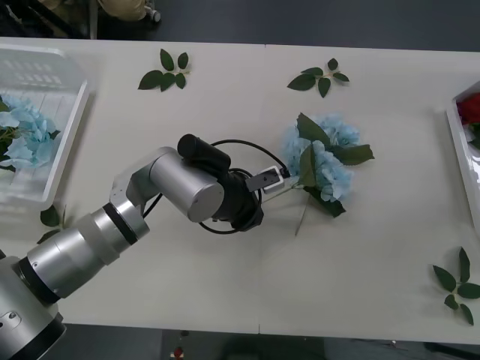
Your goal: Put the red flowers into the right box and the blue flowers into the left box
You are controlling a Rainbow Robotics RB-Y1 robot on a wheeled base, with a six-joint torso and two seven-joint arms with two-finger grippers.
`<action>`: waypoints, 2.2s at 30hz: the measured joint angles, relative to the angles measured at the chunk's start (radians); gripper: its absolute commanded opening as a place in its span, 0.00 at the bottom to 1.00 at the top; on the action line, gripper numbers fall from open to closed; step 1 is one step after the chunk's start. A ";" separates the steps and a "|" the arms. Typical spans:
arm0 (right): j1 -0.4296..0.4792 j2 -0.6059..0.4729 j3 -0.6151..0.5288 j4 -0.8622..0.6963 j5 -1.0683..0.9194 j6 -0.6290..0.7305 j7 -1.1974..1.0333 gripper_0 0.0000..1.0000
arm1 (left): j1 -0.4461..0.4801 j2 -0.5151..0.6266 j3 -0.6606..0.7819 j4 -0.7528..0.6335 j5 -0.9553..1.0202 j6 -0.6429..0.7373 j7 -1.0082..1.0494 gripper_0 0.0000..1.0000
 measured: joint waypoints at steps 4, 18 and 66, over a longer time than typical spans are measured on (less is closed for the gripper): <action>0.000 0.001 0.000 0.000 0.000 0.000 0.000 0.86 | 0.001 0.050 0.035 -0.087 0.011 0.009 0.000 0.00; 0.000 0.006 -0.001 -0.097 -0.067 0.193 -0.028 0.92 | 0.002 0.424 0.442 -0.406 0.137 0.543 0.060 0.00; 0.397 0.438 0.005 -1.504 0.040 0.874 -0.838 0.96 | 0.168 0.461 0.933 -0.155 -0.671 0.361 -0.436 0.02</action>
